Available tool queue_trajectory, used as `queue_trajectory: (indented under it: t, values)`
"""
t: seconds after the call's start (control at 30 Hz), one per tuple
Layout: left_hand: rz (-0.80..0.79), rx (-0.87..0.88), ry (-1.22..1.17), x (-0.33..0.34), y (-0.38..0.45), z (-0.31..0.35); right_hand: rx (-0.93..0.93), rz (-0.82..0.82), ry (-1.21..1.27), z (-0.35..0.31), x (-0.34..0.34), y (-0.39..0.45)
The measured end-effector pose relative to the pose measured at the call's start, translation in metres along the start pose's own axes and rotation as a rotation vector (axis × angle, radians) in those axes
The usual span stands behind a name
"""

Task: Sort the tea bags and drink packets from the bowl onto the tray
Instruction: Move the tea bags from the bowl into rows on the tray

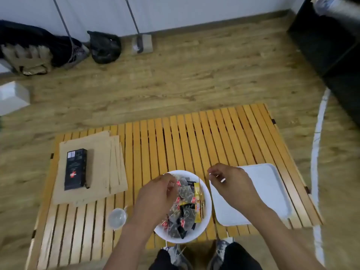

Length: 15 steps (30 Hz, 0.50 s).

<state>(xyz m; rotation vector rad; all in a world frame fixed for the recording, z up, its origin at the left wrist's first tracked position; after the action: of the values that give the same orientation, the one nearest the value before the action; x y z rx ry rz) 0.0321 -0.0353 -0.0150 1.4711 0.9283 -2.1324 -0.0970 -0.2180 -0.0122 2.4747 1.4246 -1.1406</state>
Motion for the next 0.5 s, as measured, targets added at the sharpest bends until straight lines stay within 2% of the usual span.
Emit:
queue_trajectory:
  t: [0.23, 0.5]
  values:
    - [0.173, -0.01, -0.019, 0.119, 0.05, -0.027, -0.116, 0.032, 0.092, 0.098, 0.096, 0.067]
    - [0.38, 0.094, 0.043, 0.168, 0.034, -0.031, -0.324, 0.073, 0.081, 0.13, 0.138, 0.055]
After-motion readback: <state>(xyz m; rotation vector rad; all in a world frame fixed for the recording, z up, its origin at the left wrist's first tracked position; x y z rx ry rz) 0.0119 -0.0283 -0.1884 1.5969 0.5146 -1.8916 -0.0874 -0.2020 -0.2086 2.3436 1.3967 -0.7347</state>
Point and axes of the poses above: each hand's wrist, its own y-axis towards the middle knuckle, its own x-axis out of the palm, z = x × y, the point moved 5 cm from there along y, towards the middle knuckle, and after that the axes turned 12 degrees about y, right-handed, at the moved point
